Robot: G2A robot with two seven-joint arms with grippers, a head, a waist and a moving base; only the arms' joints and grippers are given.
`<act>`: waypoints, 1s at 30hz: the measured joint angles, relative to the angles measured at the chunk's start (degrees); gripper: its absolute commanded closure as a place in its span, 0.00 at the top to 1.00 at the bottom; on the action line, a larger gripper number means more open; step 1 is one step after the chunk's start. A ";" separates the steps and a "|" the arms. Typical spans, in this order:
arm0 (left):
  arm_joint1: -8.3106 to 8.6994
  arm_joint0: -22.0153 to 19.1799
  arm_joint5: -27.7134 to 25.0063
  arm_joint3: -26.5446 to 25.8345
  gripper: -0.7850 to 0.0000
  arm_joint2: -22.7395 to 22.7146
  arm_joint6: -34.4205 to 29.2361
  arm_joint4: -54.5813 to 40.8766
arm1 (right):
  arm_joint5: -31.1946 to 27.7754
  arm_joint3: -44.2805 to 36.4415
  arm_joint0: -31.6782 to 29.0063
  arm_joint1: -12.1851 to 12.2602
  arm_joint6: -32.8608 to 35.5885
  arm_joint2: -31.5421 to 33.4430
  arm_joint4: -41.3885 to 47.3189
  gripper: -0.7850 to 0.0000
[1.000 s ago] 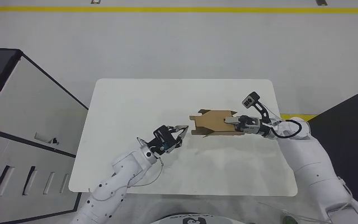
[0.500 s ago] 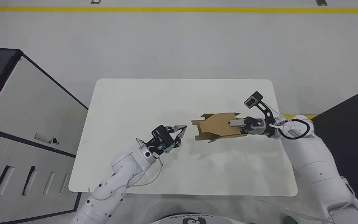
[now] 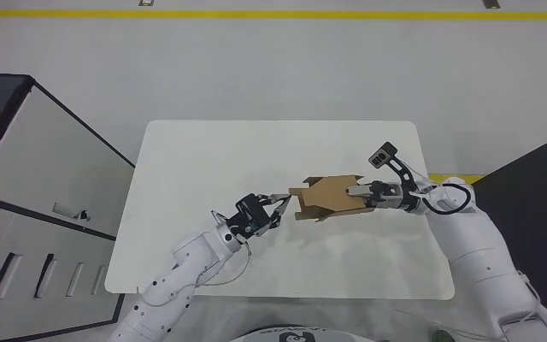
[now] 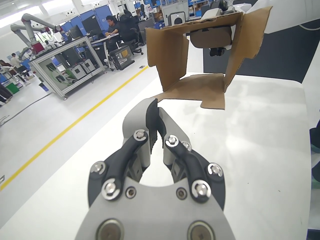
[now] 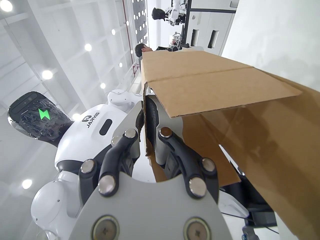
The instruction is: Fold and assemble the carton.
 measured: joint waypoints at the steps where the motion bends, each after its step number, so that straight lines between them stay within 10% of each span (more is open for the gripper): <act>1: 0.00 -0.07 -0.10 0.07 0.00 0.11 -0.03 0.06 | -0.06 -0.04 0.06 -0.02 -0.01 -0.13 0.00 0.00; 30: 0.16 -0.87 -1.50 -0.12 0.00 2.57 2.32 2.13 | 3.73 3.97 4.34 -1.78 -1.92 -6.41 1.68 0.00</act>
